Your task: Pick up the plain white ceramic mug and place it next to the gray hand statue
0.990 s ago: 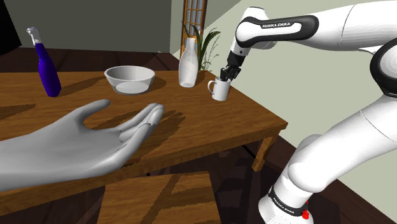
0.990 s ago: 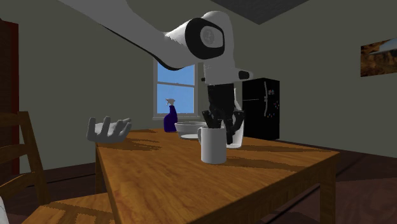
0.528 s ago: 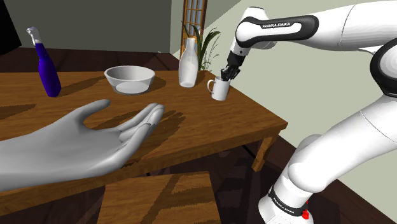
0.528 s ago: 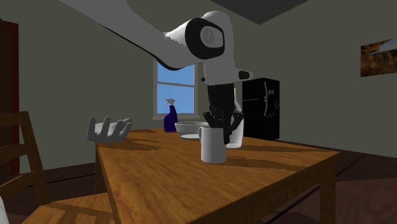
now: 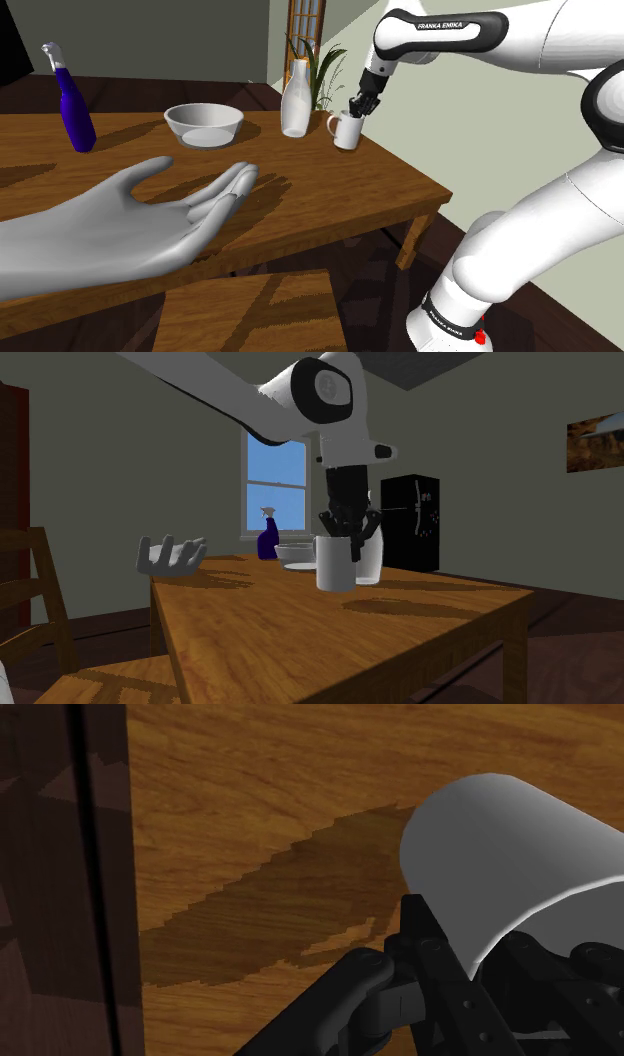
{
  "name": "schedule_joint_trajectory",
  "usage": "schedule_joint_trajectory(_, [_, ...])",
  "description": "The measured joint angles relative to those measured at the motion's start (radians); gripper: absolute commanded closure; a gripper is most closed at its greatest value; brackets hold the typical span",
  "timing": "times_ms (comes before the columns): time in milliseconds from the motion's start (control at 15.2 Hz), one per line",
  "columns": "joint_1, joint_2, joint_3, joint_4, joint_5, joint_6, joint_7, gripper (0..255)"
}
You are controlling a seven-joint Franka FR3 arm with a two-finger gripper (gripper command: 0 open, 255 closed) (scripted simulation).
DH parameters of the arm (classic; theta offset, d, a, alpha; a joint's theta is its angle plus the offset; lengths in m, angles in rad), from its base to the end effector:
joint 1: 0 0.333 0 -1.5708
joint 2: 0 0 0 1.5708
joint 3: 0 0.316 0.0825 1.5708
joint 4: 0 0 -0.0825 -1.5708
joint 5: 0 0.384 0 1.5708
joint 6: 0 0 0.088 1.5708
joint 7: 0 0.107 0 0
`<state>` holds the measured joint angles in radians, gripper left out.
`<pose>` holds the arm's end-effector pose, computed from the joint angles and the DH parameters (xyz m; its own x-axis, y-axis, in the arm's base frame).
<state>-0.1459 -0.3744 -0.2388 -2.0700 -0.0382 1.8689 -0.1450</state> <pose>0.4200 -0.1899 0.5955 0.9609 -0.2197 0.1684 -0.2187 -0.9755 -0.0247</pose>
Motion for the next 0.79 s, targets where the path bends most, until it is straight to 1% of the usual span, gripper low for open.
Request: schedule_joint_trajectory(792, [0.005,0.031,0.003,0.189,0.008,-0.159,-0.001,255])
